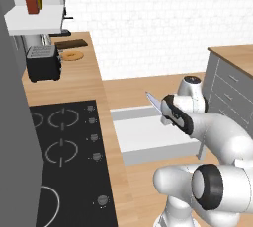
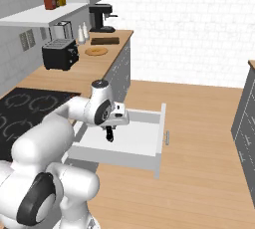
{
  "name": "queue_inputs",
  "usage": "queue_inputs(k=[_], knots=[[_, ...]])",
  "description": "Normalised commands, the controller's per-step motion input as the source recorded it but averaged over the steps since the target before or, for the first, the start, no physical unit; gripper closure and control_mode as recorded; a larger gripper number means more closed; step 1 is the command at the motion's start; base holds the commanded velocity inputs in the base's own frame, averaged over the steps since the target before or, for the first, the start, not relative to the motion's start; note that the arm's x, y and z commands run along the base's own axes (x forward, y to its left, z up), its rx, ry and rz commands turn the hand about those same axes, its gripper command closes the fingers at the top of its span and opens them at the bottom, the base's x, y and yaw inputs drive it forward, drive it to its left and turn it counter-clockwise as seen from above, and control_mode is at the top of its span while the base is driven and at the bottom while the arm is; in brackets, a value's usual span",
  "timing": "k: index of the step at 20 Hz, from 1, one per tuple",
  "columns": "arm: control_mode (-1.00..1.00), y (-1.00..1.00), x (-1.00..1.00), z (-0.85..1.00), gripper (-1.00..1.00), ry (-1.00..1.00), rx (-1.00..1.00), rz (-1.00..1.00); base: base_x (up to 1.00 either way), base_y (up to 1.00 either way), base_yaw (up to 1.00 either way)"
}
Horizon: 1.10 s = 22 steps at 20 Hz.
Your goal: Pick up the knife from the drawer and place it on the cutting board. Then place the meat from the plate to the cutting board.
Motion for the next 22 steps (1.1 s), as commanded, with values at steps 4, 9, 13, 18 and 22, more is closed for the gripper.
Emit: queue_inputs(k=[4,9,13,18,22], knots=[[-1.00,0.44,0.00,0.61,1.00,0.02,-0.01,0.00,0.00,0.00,0.00],[1.00,0.00,-0.01,0.04,1.00,0.00,0.00,0.00,-0.09,-0.20,0.00],[1.00,0.00,0.00,0.00,1.00,0.00,0.00,0.00,-0.47,-1.00,0.00],[1.00,0.00,0.00,0.00,1.00,0.00,0.00,0.00,-0.06,-1.00,0.00],[1.00,0.00,0.00,0.00,1.00,0.00,0.00,0.00,0.39,-1.00,0.08]])
